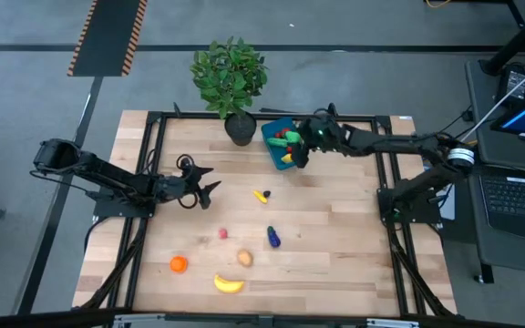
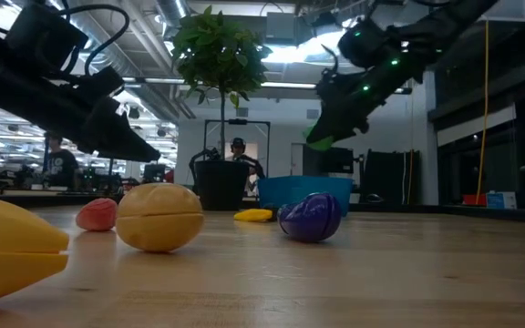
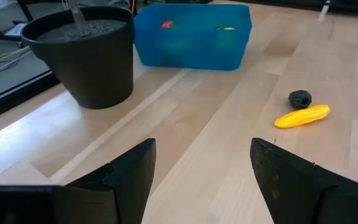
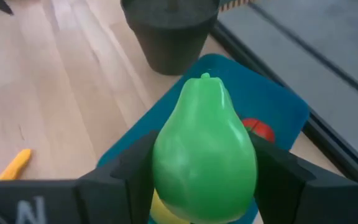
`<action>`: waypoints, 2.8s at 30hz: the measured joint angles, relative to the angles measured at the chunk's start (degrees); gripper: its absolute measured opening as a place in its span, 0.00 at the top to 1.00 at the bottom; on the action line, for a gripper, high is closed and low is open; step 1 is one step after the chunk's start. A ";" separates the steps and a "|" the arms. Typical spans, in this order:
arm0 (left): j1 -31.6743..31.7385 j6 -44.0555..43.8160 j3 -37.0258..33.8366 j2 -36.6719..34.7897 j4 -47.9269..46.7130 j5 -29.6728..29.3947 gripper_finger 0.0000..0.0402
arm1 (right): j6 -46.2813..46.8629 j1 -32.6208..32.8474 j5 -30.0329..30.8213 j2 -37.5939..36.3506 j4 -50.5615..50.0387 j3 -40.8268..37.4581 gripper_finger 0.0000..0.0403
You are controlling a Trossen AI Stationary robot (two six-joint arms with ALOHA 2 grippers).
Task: Pick and placing Produce into tupperware
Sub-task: Put the pear into the blue bin
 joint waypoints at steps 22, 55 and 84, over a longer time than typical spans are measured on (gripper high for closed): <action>-0.02 -0.02 0.00 0.00 -3.36 1.14 0.37 | -8.31 -5.17 -15.70 15.07 -28.34 24.14 0.48; -0.04 -0.02 0.00 0.00 -3.45 2.59 0.37 | -8.89 -4.12 -22.39 22.08 -28.25 23.90 0.48; -0.02 0.00 0.00 0.00 -3.49 2.59 0.37 | -11.28 -3.97 -22.20 25.38 -27.34 23.85 0.31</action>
